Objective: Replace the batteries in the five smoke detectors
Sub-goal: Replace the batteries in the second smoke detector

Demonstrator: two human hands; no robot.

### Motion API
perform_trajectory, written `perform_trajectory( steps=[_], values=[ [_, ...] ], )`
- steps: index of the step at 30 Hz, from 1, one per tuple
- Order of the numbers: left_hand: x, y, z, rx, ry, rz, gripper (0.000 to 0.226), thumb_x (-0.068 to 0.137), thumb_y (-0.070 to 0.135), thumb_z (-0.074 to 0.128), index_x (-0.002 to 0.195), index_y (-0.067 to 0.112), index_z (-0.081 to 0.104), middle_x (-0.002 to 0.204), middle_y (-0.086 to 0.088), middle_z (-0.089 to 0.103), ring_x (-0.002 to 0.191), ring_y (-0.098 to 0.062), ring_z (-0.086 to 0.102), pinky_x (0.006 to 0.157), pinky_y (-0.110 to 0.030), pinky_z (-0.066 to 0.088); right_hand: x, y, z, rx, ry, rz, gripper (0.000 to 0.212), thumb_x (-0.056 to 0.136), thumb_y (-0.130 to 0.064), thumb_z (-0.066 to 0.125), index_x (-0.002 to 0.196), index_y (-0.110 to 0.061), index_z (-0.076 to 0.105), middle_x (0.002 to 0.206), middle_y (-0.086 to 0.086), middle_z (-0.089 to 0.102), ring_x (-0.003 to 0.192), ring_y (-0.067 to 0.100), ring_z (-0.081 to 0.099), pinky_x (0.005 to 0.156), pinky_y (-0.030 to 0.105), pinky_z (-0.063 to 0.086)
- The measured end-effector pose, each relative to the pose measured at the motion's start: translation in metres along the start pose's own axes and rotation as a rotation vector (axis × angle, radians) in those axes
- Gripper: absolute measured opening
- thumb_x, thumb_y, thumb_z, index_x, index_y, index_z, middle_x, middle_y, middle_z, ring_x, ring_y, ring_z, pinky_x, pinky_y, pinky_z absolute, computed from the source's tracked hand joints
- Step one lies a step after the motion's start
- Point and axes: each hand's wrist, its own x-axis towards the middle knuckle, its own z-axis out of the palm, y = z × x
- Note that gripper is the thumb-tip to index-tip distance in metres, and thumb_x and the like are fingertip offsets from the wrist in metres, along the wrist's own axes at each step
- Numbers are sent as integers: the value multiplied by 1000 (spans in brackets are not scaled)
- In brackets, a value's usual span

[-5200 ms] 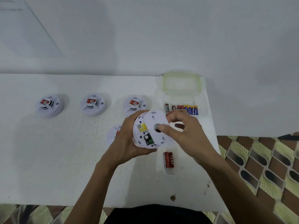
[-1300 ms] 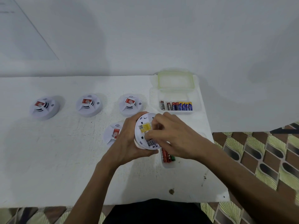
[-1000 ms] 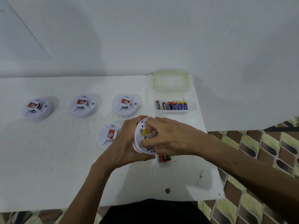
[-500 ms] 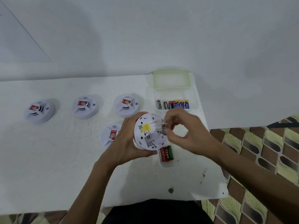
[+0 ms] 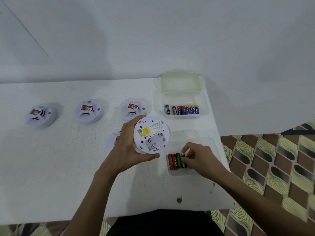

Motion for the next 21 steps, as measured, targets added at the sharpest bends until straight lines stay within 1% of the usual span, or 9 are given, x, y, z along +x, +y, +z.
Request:
perform_trajectory(
  steps=[3, 6, 7, 10, 12, 14, 16, 19, 21],
  values=[
    [-1, 0, -1, 8, 12, 19, 99, 56, 58, 79, 136, 51, 22, 136, 31, 32, 129, -11, 38, 106, -30, 36, 1, -1, -5, -12, 7, -9, 10, 89, -17, 66, 99, -17, 64, 72, -1, 70, 64, 11, 65, 54, 15, 47],
    [-1, 0, -2, 10, 26, 30, 98, 56, 58, 78, 135, 54, 22, 135, 36, 30, 128, -9, 39, 105, -28, 36, 2, -16, -22, -22, 18, -53, 1, 91, -20, 64, 92, -19, 64, 70, -2, 71, 60, 8, 67, 61, 25, 57],
    [-1, 0, -2, 11, 29, 30, 97, 56, 60, 78, 135, 55, 21, 134, 38, 30, 128, -8, 39, 105, -27, 36, 4, -23, -29, -4, 35, -80, 3, 91, -20, 63, 89, -20, 65, 69, -3, 70, 58, 7, 67, 63, 25, 58],
    [0, 1, -3, 9, 33, 46, 95, 57, 67, 74, 135, 56, 21, 134, 40, 29, 128, -4, 38, 105, -22, 34, 22, -48, -46, -24, 198, -210, 5, 91, -17, 62, 87, -18, 66, 65, -10, 62, 57, 8, 60, 60, 21, 52],
    [0, 2, -3, 18, 37, 65, 93, 59, 71, 71, 135, 55, 21, 134, 41, 29, 128, -1, 38, 106, -17, 32, 45, -60, -53, -119, 297, -273, 8, 91, -17, 61, 93, -17, 68, 69, -9, 62, 63, 13, 58, 65, 27, 50],
    [-1, 1, -4, 29, 41, 69, 92, 59, 71, 71, 136, 55, 22, 134, 41, 29, 127, 3, 37, 106, -13, 31, 75, -65, -57, -212, 297, -251, 16, 91, -20, 58, 104, -19, 68, 81, -1, 68, 76, 21, 63, 72, 32, 52],
    [-2, 1, -4, 45, 38, 67, 92, 60, 71, 70, 136, 56, 21, 135, 43, 28, 127, 7, 36, 106, -10, 29, 104, -66, -60, -311, 239, -201, 24, 92, -22, 57, 115, -21, 66, 97, 3, 70, 92, 26, 64, 79, 34, 52],
    [-3, 0, -6, 71, 40, 75, 88, 62, 73, 66, 136, 56, 22, 135, 44, 29, 125, 11, 37, 105, -9, 30, 140, -65, -59, -444, 126, -158, 34, 91, -27, 61, 125, -24, 62, 124, 2, 62, 115, 24, 56, 89, 35, 46],
    [-3, -3, -6, 80, 43, 68, 88, 62, 70, 68, 136, 56, 23, 135, 45, 30, 125, 13, 37, 104, -13, 32, 158, -62, -56, -502, 58, -124, 40, 88, -31, 64, 128, -29, 59, 135, 0, 55, 123, 23, 51, 93, 35, 43]
  ],
)
